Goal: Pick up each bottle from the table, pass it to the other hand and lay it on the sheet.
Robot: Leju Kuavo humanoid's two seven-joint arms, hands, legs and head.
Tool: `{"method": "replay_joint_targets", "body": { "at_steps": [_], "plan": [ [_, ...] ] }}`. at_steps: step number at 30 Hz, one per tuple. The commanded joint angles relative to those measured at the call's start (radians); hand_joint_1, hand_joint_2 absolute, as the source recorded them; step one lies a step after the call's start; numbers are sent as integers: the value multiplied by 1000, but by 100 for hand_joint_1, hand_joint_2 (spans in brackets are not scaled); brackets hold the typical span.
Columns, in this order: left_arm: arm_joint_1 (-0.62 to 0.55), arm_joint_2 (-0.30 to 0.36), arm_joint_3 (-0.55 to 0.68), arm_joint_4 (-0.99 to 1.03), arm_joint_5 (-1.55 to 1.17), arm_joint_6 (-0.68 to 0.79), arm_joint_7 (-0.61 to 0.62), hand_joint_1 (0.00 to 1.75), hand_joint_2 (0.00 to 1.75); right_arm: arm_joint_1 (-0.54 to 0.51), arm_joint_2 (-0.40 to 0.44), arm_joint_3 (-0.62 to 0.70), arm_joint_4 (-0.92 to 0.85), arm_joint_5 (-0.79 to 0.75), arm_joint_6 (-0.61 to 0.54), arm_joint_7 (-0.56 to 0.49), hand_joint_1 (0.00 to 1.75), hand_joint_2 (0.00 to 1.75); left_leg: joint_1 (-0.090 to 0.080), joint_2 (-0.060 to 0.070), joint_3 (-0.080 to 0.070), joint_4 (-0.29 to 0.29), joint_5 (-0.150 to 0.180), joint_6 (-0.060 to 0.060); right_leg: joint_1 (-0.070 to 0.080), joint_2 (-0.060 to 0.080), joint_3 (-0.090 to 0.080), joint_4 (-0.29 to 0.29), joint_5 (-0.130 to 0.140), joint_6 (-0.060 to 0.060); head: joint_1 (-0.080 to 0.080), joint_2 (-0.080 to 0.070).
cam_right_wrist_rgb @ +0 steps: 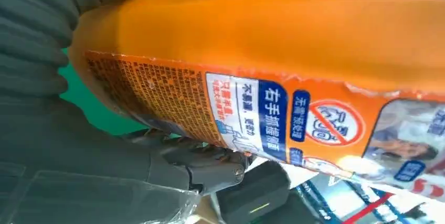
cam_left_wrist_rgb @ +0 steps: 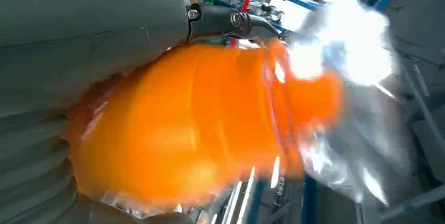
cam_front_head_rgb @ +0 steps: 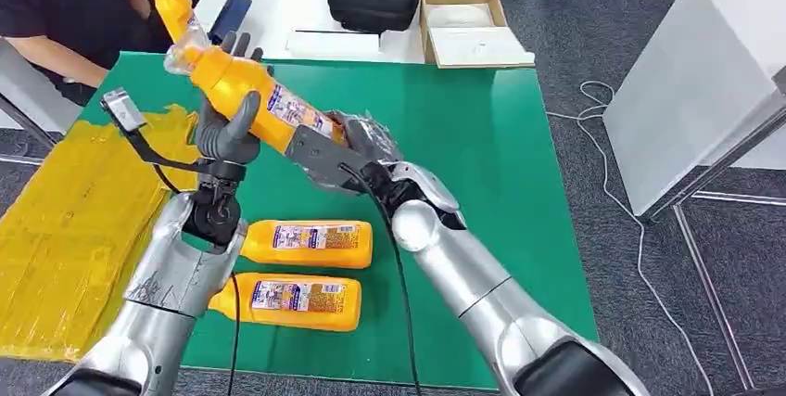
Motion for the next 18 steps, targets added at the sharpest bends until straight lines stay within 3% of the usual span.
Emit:
{"method": "replay_joint_targets", "body": {
  "at_steps": [1, 6, 7, 8, 9, 18],
  "plan": [
    [-50, -12, -30, 52, 9, 6, 9, 0, 175, -4, 35, 178, -100, 4, 53, 45, 152, 175, 0, -1, 1, 0, 0, 0, 0, -2, 1, 0, -1, -1, 0, 0],
    [-22, -15, -10, 19, -5, 26, 8, 3, 175, 2, 35, 281, -158, -16, 58, 84, 141, 175, 0, 1, 1, 0, -1, 0, 0, 0, 2, 0, -1, -1, 0, 0],
    [-13, -15, -5, 9, -5, 25, 5, 103, 175, 4, 35, 296, -169, -19, 58, 91, 141, 175, -1, 1, 1, 0, -1, 0, 0, -1, 3, 0, -1, -2, 0, 0],
    [-6, -14, -1, 0, -6, 23, 7, 103, 175, 5, 35, 304, -177, -25, 57, 100, 141, 175, -1, 1, 3, 1, -2, 1, 0, -1, 5, 1, -2, -2, 0, 0],
    [-1, -14, 0, -8, -7, 20, 9, 175, 175, 3, 35, 309, -177, -27, 56, 104, 140, 175, -1, 1, 2, 0, -1, 0, 0, 0, 3, 0, -1, -2, 0, 0],
    [17, -19, 18, -48, -6, 18, 17, 175, 175, 0, 35, 305, -170, -27, 49, 108, 134, 175, 0, -1, 0, 0, -1, 0, 1, -1, 2, 0, -1, -2, 0, 0]
  ]
}}
